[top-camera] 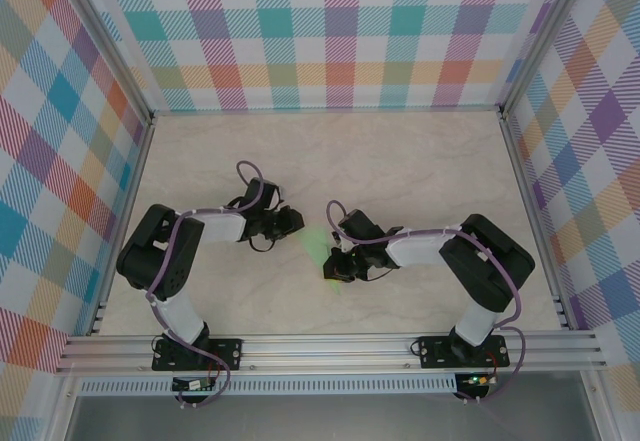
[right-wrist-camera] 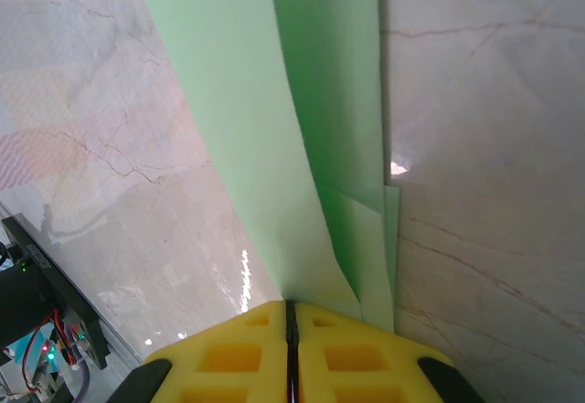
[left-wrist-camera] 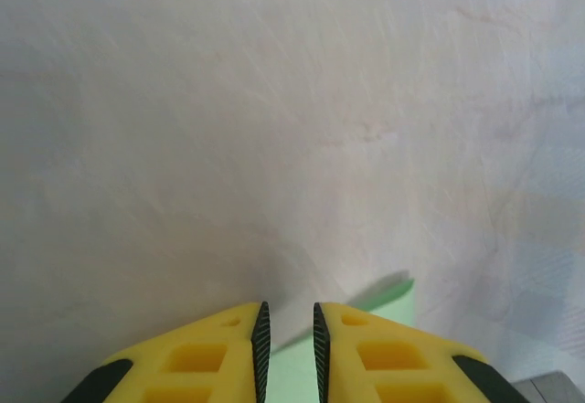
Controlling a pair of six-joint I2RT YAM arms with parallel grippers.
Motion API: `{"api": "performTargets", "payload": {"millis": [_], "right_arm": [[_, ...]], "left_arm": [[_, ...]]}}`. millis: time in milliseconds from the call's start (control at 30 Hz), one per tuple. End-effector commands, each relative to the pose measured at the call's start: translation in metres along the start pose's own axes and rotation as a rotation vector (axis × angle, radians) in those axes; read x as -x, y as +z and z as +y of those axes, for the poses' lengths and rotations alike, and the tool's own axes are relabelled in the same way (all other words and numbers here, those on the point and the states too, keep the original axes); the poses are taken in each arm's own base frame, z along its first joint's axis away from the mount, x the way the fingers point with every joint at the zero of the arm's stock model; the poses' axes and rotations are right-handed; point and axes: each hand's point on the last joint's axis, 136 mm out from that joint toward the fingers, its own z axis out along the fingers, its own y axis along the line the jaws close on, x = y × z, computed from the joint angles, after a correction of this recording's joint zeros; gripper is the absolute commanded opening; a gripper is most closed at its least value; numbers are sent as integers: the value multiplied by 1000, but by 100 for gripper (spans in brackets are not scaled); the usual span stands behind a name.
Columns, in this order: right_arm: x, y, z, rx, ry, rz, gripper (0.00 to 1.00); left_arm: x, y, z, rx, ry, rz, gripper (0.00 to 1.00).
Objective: Fold a paper plane with a square sheet of paper (pick it up from the middle)
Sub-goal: Fold the wing for the fifth time at the center of the table.
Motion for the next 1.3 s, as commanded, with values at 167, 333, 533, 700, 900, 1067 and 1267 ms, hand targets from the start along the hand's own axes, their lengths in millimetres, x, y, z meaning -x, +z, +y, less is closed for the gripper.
{"api": "performTargets", "payload": {"millis": [167, 333, 533, 700, 900, 1067, 1267], "right_arm": [[-38, 13, -61, -205, 91, 134, 10], [-35, 15, -57, -200, 90, 132, 10], [-32, 15, -55, -200, 90, 129, 10], [-32, 15, -56, -205, 92, 123, 10], [-32, 16, -59, -209, 97, 121, 10], [-33, 16, -60, -211, 100, 118, 10], [-33, 16, -62, -216, 103, 114, 10]], "left_arm": [[25, -9, 6, 44, 25, -34, 23], [31, -37, -14, 9, 42, -83, 24], [19, -67, -35, -60, 54, -114, 25], [-10, -64, -51, -113, 62, -77, 25], [-37, -38, -59, -125, 64, -23, 24], [-50, -21, -63, -119, 64, 11, 23], [-54, -9, -55, -81, 60, 24, 22]]}}
